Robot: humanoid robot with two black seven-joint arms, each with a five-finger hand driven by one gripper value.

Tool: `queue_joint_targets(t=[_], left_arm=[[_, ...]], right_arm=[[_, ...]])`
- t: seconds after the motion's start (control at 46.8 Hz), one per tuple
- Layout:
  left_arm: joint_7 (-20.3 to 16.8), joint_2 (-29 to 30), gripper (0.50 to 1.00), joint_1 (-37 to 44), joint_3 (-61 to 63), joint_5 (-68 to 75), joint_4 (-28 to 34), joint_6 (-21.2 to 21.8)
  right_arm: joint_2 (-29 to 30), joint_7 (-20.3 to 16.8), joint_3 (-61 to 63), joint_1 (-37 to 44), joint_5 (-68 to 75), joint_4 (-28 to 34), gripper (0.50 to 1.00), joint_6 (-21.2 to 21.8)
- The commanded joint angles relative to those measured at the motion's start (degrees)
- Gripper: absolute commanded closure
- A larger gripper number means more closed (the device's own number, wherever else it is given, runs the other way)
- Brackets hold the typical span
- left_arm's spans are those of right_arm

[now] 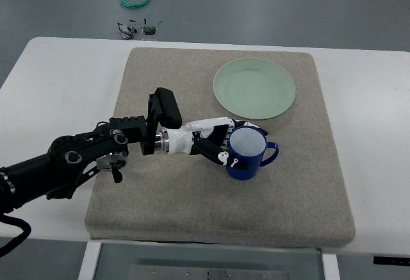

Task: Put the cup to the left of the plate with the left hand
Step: 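Lift the blue mug and carry it away from the plate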

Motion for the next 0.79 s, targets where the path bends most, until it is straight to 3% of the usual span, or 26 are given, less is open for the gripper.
queue_joint_targets(t=[0.0, 0.171, 0.555, 0.768], left_arm=[[0.0, 0.0, 0.726, 0.0, -0.1, 0.0, 0.0, 0.0], [0.0, -0.3, 0.829, -0.1, -0.5, 0.0, 0.0, 0.1], [0.0, -0.5, 0.827, -1.1, -1.4, -0.4, -0.3, 4.9], [0.0, -0.3, 0.823, -1.2, -8.0, -0.4, -0.3, 9.0]], right_arm=[[0.0, -0.1, 0.0, 0.0, -0.1, 0.0, 0.566, 0.0], [0.0, 0.0, 0.0, 0.0, -0.1, 0.0, 0.566, 0.0], [0.0, 0.0, 0.0, 0.0, 0.0, 0.0, 0.566, 0.0], [0.0, 0.0, 0.0, 0.0, 0.0, 0.0, 0.566, 0.0]])
